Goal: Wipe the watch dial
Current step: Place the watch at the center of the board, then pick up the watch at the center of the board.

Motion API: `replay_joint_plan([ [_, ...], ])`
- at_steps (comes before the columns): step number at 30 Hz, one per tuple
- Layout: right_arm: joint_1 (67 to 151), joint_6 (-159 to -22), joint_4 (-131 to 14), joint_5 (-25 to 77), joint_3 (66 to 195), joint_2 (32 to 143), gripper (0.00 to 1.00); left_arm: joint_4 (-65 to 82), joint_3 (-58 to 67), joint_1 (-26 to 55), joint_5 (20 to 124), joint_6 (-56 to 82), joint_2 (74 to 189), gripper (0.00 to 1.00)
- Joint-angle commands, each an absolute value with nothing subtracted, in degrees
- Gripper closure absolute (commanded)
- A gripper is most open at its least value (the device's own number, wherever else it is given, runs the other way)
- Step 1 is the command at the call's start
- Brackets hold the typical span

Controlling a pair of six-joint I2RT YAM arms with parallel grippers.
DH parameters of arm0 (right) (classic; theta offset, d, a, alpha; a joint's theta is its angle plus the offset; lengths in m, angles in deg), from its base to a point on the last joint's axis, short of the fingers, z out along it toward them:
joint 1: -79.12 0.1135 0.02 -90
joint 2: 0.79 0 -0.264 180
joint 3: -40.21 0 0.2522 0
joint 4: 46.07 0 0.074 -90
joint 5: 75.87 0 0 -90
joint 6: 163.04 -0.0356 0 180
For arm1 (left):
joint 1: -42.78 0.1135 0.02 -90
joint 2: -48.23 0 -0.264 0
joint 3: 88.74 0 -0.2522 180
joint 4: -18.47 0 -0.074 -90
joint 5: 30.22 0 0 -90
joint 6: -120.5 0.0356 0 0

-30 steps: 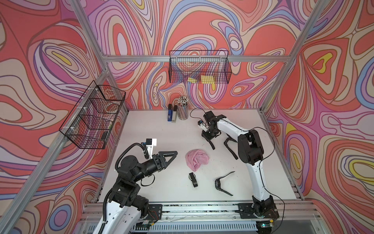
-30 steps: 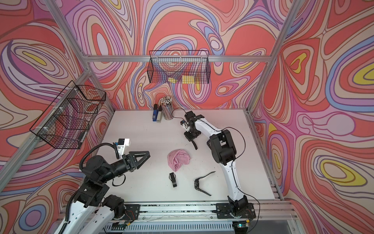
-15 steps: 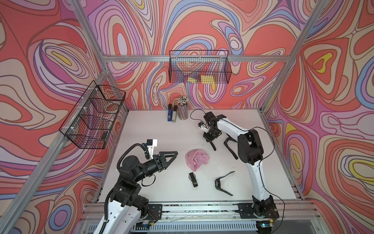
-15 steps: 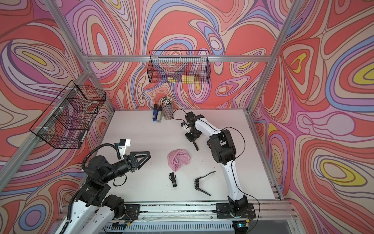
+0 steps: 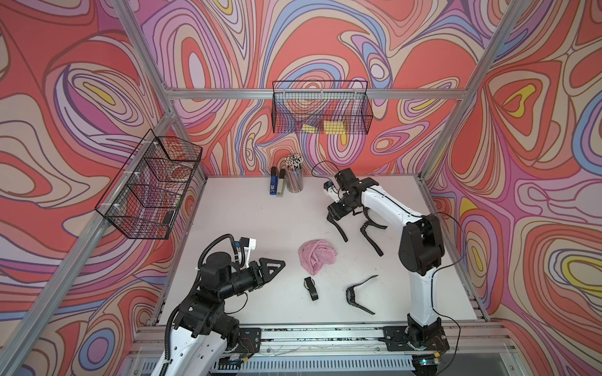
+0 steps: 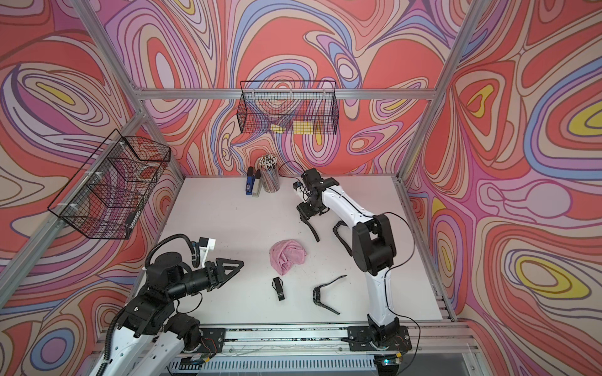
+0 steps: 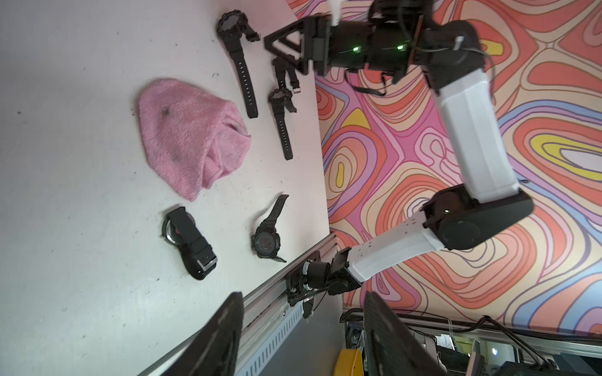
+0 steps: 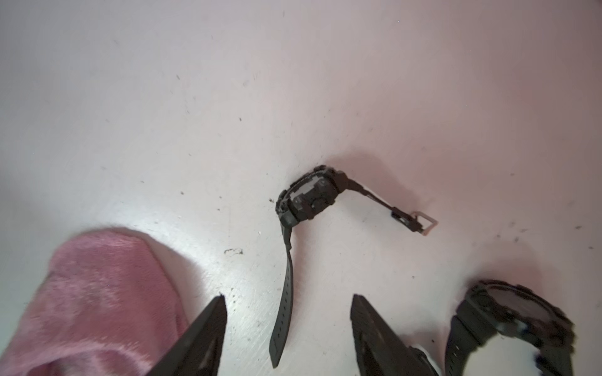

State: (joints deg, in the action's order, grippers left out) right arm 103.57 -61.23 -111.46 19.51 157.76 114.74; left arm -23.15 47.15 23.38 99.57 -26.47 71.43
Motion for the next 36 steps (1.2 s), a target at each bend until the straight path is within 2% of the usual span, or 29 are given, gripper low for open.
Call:
replay_joint_plan([
  [1,103.7,-66.1,-107.0,22.7,151.6,107.0,0.35,-30.2,50.7,22.3,97.5,-22.8,69.3,0.39],
  [5,103.9,-73.7,-102.5,24.6,139.0,95.9,0.36,-30.0,52.8,20.3,96.2,-23.1,68.8,0.39],
  [8,106.5,-79.6,-100.6,22.1,129.7,87.5,0.36,-28.2,53.4,18.0,94.3,-22.9,70.9,0.39],
  [15,116.1,-93.7,-106.9,11.9,118.4,75.0,0.41,-18.0,54.4,9.3,90.1,-22.4,83.1,0.39],
  [20,117.2,-102.3,-107.0,8.4,110.7,66.1,0.41,-10.8,54.2,2.0,87.4,-22.7,91.2,0.39],
  [23,117.1,-104.9,-109.6,8.4,109.9,64.9,0.41,-7.2,53.0,-2.6,86.6,-22.5,96.5,0.39],
  [26,117.2,-108.1,-109.8,13.6,107.4,64.5,0.45,-5.3,52.3,-4.8,85.9,-22.6,99.4,0.39],
  [36,118.7,-120.4,-109.5,17.6,98.4,58.3,0.52,-1.8,53.9,-5.0,83.5,-24.8,96.0,0.39],
])
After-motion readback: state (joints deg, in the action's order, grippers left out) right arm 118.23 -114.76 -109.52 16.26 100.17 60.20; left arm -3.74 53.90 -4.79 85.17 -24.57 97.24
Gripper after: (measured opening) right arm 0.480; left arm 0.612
